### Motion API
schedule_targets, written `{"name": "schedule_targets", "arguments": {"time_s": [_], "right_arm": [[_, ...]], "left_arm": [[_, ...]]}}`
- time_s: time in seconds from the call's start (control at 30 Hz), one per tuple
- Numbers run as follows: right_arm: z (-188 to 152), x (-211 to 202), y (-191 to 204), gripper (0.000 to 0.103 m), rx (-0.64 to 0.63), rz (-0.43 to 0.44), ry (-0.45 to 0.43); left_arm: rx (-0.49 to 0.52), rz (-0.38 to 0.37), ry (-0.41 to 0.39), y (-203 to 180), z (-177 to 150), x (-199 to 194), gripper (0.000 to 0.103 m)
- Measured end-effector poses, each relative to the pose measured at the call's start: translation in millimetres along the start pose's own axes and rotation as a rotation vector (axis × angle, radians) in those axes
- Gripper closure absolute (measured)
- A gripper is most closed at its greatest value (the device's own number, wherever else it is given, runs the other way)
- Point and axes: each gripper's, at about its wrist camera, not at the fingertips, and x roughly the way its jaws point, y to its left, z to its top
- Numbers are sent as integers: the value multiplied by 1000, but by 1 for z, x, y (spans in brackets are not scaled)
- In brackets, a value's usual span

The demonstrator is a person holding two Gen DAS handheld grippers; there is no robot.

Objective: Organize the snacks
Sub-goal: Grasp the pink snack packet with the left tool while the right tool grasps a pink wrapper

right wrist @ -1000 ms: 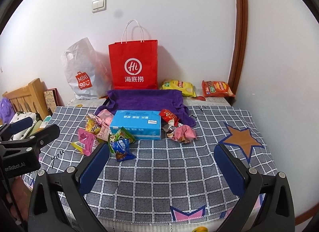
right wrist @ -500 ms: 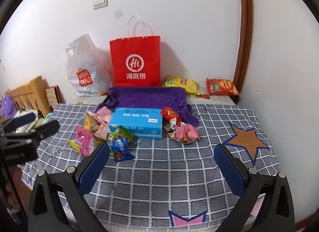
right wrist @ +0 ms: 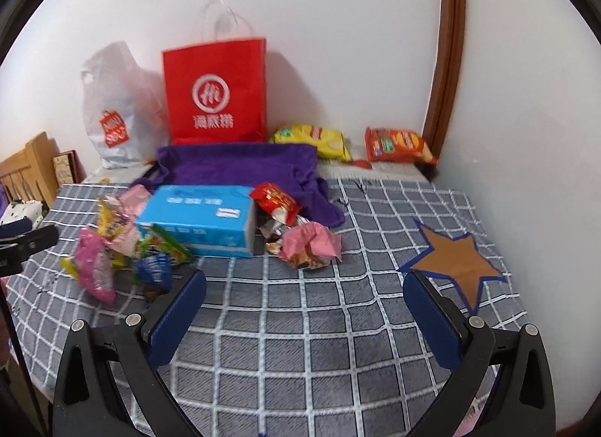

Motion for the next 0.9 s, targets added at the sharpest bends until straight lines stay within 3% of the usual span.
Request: {"name": "schedule_targets", "arguments": {"time_s": [0.17,0.33,0.47,0.63,0.7,0.77,0.9], "right_arm": [[9,45,-14,1,73,7,78],[20,88,-16,6,55,29,120],[27,117,-14,7,36,49,138],[25,149,-13,8,16,54,177],[22,159,-14,18,18,59,195],[17,168,-15,37,22,92,231],[14,161,-14,41,12,97,207]], "left_arm": [[7,49,13,8,3,21,1],[-15,42,49,20,9,37,1],[-51,-4,67,30,15,45,1],[-49,23,69,34,15,51,1],[-44,28,70,36,14,53,1],[-39,18,53,38,14,54,1],[-57,-11,60,43,11,56,1]]}}
